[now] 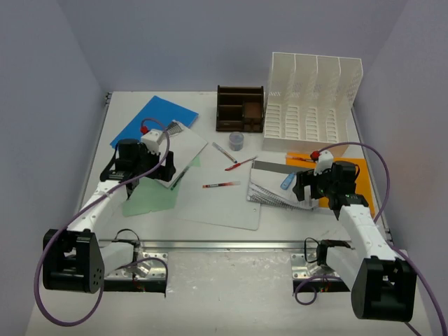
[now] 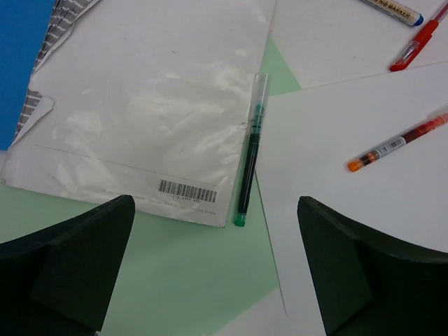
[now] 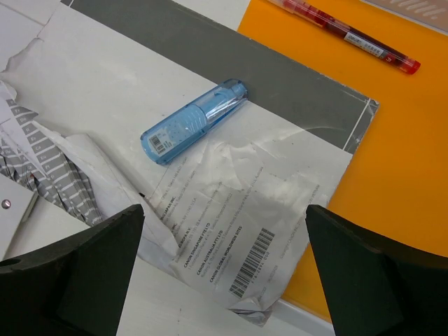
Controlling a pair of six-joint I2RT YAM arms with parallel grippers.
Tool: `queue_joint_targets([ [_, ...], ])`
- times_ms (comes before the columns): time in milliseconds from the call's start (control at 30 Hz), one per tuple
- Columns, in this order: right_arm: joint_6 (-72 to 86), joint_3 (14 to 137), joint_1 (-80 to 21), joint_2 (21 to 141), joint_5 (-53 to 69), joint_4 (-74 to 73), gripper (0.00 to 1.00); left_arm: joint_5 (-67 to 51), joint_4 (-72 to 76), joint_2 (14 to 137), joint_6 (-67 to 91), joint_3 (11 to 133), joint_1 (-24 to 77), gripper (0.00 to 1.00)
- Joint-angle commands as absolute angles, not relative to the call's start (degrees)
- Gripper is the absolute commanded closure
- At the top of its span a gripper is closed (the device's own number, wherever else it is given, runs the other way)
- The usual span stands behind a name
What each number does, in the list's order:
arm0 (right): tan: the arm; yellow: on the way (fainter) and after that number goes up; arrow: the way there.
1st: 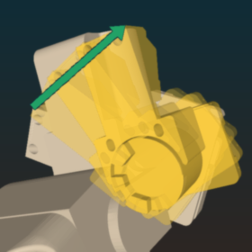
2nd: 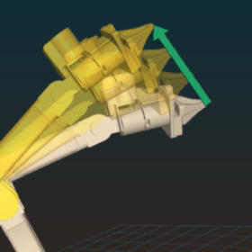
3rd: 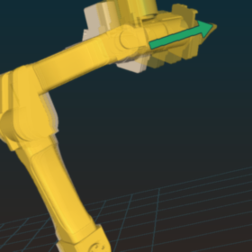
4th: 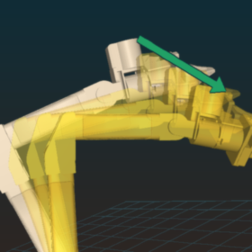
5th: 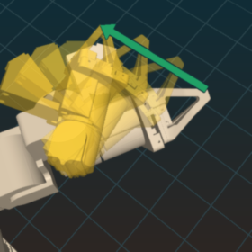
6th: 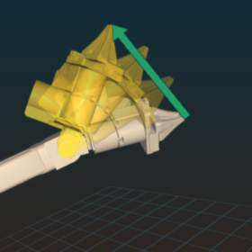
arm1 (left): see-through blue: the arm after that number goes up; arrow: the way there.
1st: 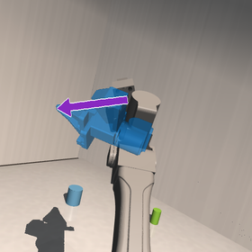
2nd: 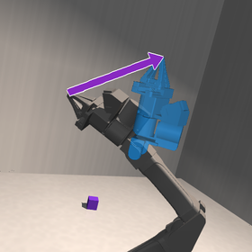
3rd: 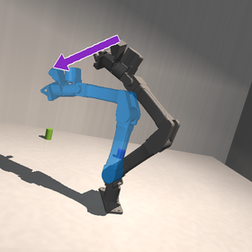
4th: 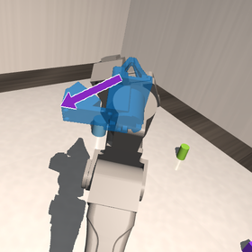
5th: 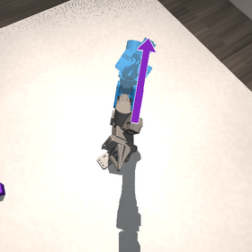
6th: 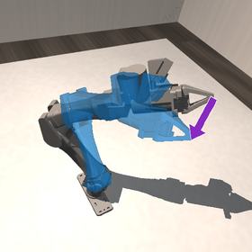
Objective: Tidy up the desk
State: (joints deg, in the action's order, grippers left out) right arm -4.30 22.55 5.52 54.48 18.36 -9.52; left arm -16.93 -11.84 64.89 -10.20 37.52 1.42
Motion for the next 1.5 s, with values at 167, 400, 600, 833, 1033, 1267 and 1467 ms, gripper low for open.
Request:
queue_joint_targets([
  [167,-0.46,24.96,7.36,54.64,14.58,-6.24,0.01,-8.89,-12.38,71.05,-10.22,48.96,10.77,0.00],
  [400,-0.79,24.84,8.29,55.74,15.05,-6.59,0.01,-11.15,-11.80,84.57,-7.12,64.78,19.98,0.01],
  [600,-0.79,24.69,8.80,56.52,15.56,-6.42,0.01,-12.90,-13.45,99.82,-3.78,79.69,23.75,0.09],
  [833,-0.93,24.52,10.53,56.94,16.16,-6.42,0.01,-11.02,-13.05,112.90,-1.19,91.42,25.93,0.21],
  [1033,-0.97,24.70,10.91,57.97,16.79,-6.31,0.01,-11.30,-4.36,114.46,3.06,87.41,26.36,0.21],
  [1267,-1.12,24.79,11.43,58.69,17.14,-6.42,0.01,-10.28,5.93,115.53,3.71,82.25,28.12,0.17],
  [1467,-1.22,24.87,12.01,58.97,17.38,-6.84,0.01,-11.40,7.42,118.98,6.59,83.43,28.38,0.14],
])
